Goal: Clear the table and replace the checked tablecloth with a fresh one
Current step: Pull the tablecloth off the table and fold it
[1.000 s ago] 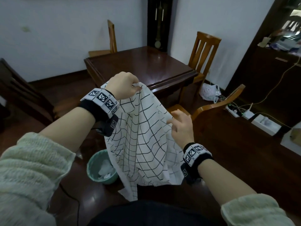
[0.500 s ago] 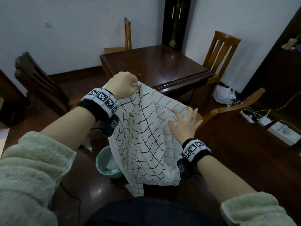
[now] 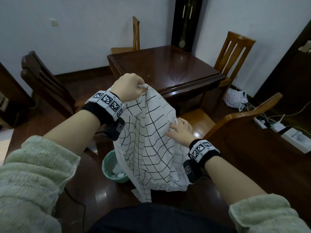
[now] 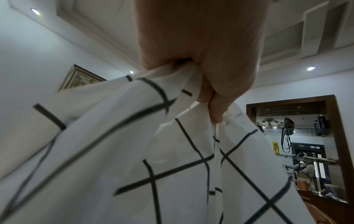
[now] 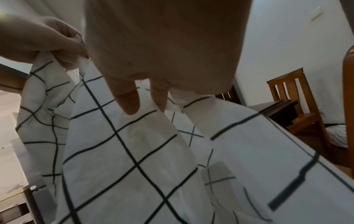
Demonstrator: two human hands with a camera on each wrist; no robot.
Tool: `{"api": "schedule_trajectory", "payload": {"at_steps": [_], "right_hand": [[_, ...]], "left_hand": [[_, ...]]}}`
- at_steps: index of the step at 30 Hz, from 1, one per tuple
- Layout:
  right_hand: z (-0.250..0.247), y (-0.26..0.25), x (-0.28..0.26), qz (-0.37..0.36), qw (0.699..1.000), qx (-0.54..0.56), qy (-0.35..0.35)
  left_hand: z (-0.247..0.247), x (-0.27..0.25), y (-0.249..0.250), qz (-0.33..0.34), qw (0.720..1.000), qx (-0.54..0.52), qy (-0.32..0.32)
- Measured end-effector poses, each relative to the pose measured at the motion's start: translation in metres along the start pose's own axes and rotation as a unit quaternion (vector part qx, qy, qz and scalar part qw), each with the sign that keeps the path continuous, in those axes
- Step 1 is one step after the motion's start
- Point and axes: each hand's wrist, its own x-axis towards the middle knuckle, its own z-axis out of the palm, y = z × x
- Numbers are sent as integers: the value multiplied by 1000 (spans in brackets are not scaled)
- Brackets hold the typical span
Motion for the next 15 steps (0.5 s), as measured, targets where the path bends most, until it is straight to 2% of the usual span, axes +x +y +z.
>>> {"api": "schedule_trajectory", "payload": {"at_steps": [3,8,13,15], "right_hand": [[4,-2,2,-16,999,8,-29],[3,7,6,-14,1000,-23,15],[-41,17,8,1,993,-109,36],[-67,16,12,2,984,-159,85]], "left_hand": [[-1,0,-5,-4,1000,9,3],[2,1,-19,-26,999,24,12],[15,-2,-37,-48,996,69,0],[21,-2,-39,-55,996,76,-9]]}}
